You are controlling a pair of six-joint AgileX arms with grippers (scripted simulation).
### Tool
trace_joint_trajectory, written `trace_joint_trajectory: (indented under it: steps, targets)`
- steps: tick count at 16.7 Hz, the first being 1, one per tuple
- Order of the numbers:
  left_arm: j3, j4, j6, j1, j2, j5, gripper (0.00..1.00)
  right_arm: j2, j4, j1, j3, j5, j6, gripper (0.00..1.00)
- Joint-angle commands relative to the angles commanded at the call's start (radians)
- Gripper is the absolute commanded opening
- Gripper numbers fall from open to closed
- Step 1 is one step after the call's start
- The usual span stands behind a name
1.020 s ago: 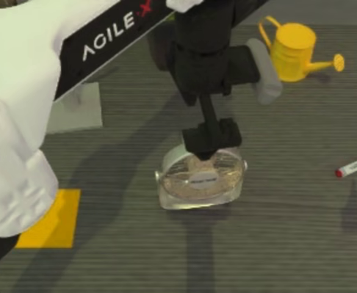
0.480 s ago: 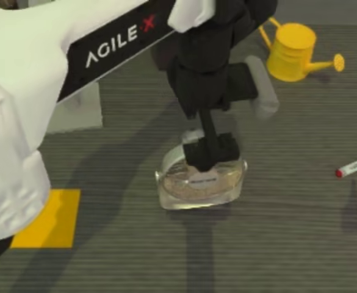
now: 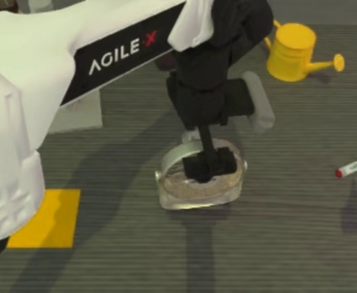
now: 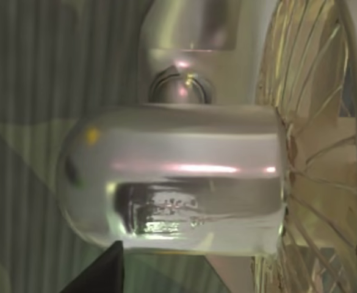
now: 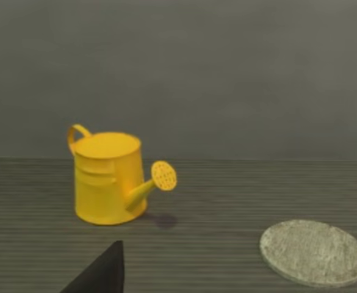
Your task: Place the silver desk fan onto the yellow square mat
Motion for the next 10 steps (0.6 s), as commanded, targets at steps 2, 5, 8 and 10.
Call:
trace_joint_trajectory:
  steps: [2, 5, 8, 10]
  targets:
    - [0.0, 0.0, 0.0, 0.0, 0.0, 0.0, 0.85, 0.0, 0.0, 0.0, 0.0, 0.0, 0.0, 1.0]
    - [0.0, 0.0, 0.0, 0.0, 0.0, 0.0, 0.62, 0.0, 0.0, 0.0, 0.0, 0.0, 0.0, 1.0]
    - [0.0, 0.0, 0.0, 0.0, 0.0, 0.0, 0.4, 0.0, 0.0, 0.0, 0.0, 0.0, 0.0, 1.0]
    - [0.0, 0.0, 0.0, 0.0, 0.0, 0.0, 0.25, 0.0, 0.0, 0.0, 0.0, 0.0, 0.0, 1.0]
